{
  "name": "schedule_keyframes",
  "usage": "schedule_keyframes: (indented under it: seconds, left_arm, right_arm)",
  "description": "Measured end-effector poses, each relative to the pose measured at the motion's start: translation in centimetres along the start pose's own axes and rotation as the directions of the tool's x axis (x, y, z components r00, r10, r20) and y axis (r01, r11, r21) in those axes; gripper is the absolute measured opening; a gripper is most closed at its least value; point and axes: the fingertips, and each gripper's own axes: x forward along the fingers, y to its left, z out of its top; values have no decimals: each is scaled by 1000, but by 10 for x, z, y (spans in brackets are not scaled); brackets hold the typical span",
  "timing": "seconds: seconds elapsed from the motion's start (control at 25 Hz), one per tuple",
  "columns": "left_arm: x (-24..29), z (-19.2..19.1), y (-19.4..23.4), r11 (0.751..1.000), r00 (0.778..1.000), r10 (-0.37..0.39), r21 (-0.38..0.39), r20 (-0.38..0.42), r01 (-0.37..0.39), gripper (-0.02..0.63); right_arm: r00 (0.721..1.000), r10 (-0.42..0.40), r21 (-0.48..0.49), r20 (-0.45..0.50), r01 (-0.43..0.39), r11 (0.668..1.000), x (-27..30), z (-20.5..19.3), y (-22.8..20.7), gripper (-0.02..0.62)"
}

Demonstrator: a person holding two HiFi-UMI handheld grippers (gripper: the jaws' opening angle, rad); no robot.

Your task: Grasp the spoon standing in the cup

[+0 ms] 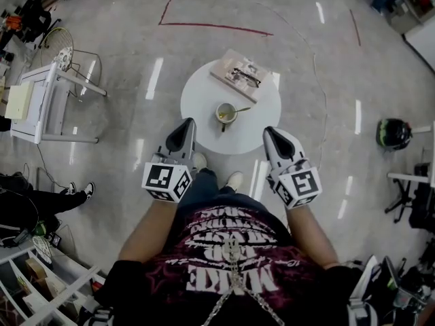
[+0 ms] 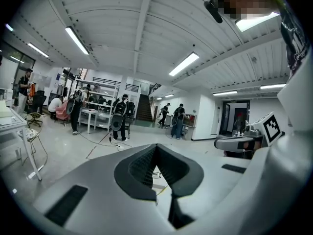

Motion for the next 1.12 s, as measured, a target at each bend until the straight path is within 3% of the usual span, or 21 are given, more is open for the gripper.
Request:
schedule_keyframes:
  seconds: [0.32,0.6,0.72,1.12]
  left_arm:
    - [22,-7,19,1000,999,-11,-10,-35,11,25]
    - [67,-27,37,997,994,-62,-40,-91,59,25]
    - [86,-41,47,996,989,-79,-57,-126,73,25]
    - [139,-83,72,989,965,-129,-101,-229,108,25]
  right_arm:
    - [1000,-18,26,-23,18,999,24,-7,-14,38]
    - [993,-19,42,-114,24,999,62,-27,-27,40]
    - [985,-16,73,-170,29,997,79,-41,-33,127]
    - [940,-69,136,-334,120,983,123,-100,-69,140]
